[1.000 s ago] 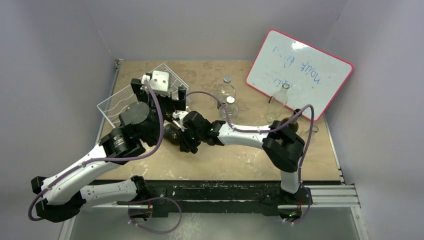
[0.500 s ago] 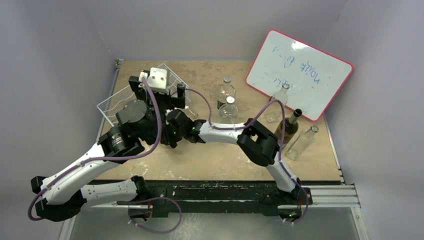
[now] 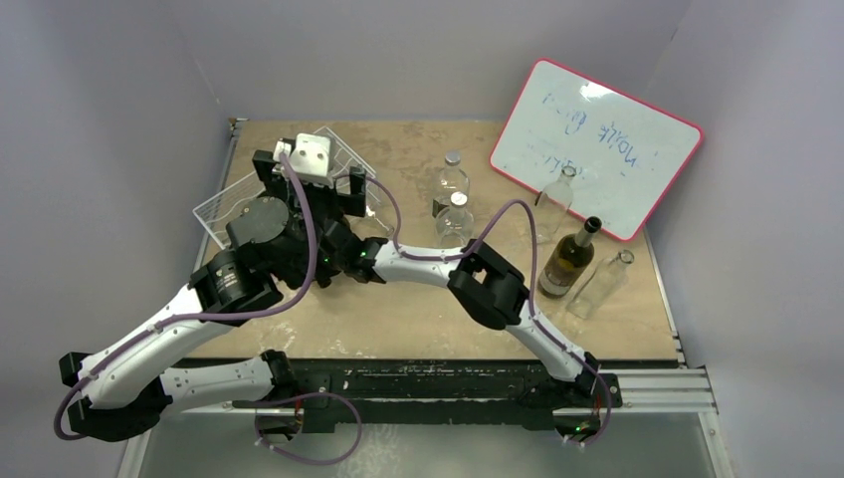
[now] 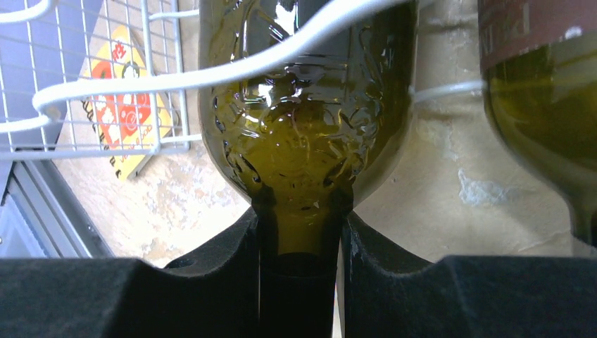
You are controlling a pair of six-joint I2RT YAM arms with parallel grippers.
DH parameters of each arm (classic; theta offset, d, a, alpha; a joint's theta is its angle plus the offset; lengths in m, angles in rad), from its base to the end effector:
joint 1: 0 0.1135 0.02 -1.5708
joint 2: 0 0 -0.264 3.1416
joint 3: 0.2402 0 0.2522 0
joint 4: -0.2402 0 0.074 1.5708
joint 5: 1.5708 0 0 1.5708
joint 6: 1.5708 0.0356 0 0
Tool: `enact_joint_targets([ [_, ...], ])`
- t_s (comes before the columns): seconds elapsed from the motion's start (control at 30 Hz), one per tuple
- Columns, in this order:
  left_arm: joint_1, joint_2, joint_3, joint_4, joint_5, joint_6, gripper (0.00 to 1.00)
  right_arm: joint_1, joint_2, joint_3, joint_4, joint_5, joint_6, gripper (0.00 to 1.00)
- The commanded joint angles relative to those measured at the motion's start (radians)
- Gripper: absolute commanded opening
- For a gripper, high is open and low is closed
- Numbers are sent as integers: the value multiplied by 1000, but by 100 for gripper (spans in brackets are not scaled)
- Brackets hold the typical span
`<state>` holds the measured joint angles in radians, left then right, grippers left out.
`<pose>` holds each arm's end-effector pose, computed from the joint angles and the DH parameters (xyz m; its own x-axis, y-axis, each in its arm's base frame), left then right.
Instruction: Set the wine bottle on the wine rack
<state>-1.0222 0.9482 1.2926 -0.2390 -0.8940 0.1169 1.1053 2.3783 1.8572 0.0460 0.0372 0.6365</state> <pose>0.1134 -0.1324 0.4773 0.0697 0.0261 -0.9972 0.1228 0.9918 0.0345 0.2483 0.4913 0.1760 -0.6871 -0.0445 -0.7252 -0.5841 0.6275 0.5149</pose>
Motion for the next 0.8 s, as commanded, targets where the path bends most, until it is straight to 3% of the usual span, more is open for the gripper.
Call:
enact_joint_targets([
  [0.0,-1,-14,31,3,4,22,100,5,-17,161,95,87,-6,23],
  [0.27,-1,-18,26,0,6,31,100,5,9,181,64,82,-9,45],
  [0.5,-1,-14,31,9,-9,32,100,5,-11,192,9,69,-23,75],
  [0.77,-1,-16,62,11,-8,35,100,3,-138,72,52,31,-57,80],
])
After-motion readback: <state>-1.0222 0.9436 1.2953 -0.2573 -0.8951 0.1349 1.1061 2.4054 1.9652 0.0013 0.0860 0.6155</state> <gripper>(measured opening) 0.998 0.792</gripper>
